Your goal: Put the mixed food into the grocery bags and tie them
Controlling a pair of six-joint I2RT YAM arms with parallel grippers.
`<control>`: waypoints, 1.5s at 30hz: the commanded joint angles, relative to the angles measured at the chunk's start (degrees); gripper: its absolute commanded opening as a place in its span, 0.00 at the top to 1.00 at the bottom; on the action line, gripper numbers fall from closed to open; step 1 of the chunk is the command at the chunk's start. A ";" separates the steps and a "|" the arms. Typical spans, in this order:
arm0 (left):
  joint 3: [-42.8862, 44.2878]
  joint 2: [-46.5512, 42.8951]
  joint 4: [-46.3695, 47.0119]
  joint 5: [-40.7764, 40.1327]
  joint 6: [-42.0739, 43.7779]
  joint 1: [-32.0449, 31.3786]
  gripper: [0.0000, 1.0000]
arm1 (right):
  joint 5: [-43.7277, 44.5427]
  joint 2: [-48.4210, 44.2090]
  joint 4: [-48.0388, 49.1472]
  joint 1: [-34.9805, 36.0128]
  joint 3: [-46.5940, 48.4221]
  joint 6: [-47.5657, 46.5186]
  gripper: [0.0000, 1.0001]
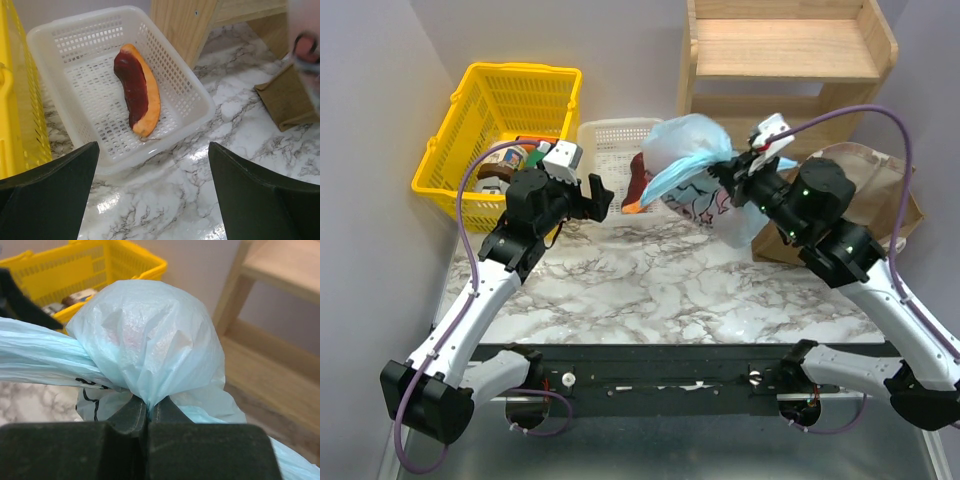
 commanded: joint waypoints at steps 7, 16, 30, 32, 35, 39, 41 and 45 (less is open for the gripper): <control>-1.51 -3.03 2.80 -1.81 -1.61 0.38 0.01 | -0.33 -1.18 -4.30 -23.02 7.09 -1.22 0.99; -1.86 -4.35 2.88 -2.16 -1.08 0.38 0.01 | 1.06 0.65 -2.81 -53.09 8.24 2.04 0.99; -2.30 -4.79 3.24 -1.20 -0.11 0.38 0.01 | 10.91 12.87 9.86 -60.83 -7.32 7.32 0.99; -2.30 -4.44 3.24 -1.02 -0.20 0.38 0.01 | 16.59 15.42 6.28 -61.18 -6.62 8.88 0.99; -2.21 -4.00 3.15 -1.20 -0.11 0.38 0.01 | 21.18 15.26 6.16 -61.36 -9.94 10.30 0.99; -2.56 -3.56 3.41 -0.93 -0.29 0.38 0.01 | 21.38 15.78 6.08 -61.36 -13.38 12.75 0.99; -2.65 -3.21 3.67 -0.58 -0.46 0.38 0.01 | 17.53 15.26 4.59 -61.36 -15.57 16.61 0.99; -2.39 -2.59 3.32 -0.67 -0.55 0.38 0.01 | 15.49 13.23 4.93 -61.36 -23.30 21.90 0.99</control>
